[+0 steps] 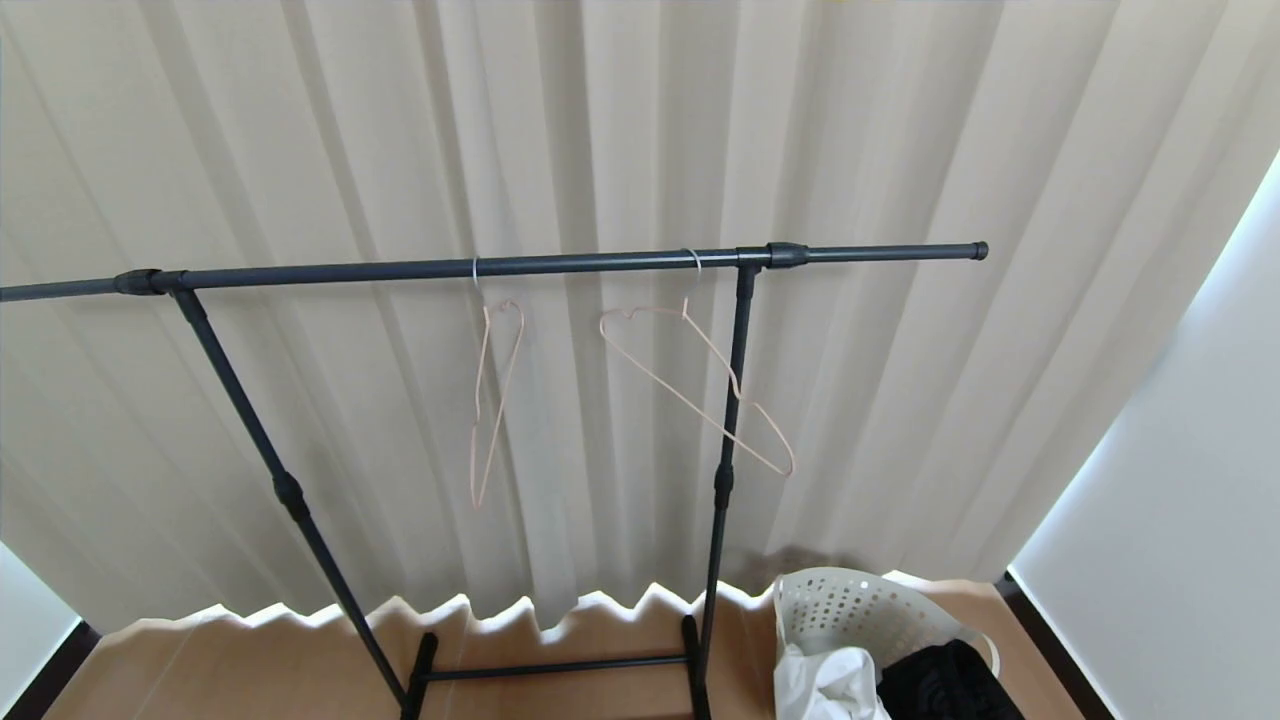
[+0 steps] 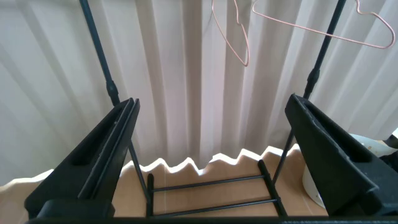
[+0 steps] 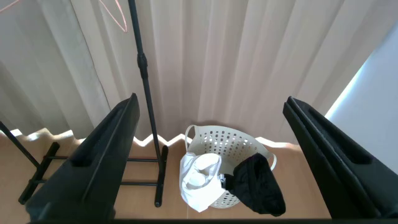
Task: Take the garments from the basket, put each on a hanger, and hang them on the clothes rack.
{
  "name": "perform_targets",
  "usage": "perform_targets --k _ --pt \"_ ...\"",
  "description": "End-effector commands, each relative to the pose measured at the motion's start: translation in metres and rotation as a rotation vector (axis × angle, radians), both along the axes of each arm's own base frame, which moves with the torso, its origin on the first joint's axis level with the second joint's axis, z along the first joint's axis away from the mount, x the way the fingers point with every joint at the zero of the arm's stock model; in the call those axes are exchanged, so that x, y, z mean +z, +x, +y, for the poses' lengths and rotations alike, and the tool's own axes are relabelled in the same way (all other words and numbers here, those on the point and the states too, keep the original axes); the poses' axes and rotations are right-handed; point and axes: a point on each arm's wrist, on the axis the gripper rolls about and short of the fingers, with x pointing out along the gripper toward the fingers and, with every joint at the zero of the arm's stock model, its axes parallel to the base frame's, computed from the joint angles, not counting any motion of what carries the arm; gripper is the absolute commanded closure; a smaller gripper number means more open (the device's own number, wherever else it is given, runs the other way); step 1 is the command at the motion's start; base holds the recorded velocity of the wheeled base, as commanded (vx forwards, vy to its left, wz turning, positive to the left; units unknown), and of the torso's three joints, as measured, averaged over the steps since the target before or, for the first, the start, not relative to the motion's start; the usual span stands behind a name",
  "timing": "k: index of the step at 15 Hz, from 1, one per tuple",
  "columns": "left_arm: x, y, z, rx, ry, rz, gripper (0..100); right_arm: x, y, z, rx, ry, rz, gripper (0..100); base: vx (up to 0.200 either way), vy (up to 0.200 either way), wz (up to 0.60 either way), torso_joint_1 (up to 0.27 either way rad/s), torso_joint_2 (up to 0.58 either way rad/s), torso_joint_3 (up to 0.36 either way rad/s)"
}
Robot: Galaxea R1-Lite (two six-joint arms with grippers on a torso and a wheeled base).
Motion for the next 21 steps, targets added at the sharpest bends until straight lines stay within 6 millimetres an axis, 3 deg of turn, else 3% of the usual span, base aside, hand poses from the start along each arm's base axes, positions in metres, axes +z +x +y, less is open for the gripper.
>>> perform_targets --k 1,21 --pt "0.0000 0.0000 0.0000 0.000 0.000 0.000 0 0.0005 -0.0002 0.0000 0.000 0.000 -0.002 0 0.000 0.000 0.00 0.000 0.00 0.000" --pt "0.0000 0.0000 0.0000 0.000 0.000 0.000 0 0.0005 -0.0002 0.0000 -0.002 0.006 -0.002 0 0.000 0.000 0.00 0.000 0.00 0.000"
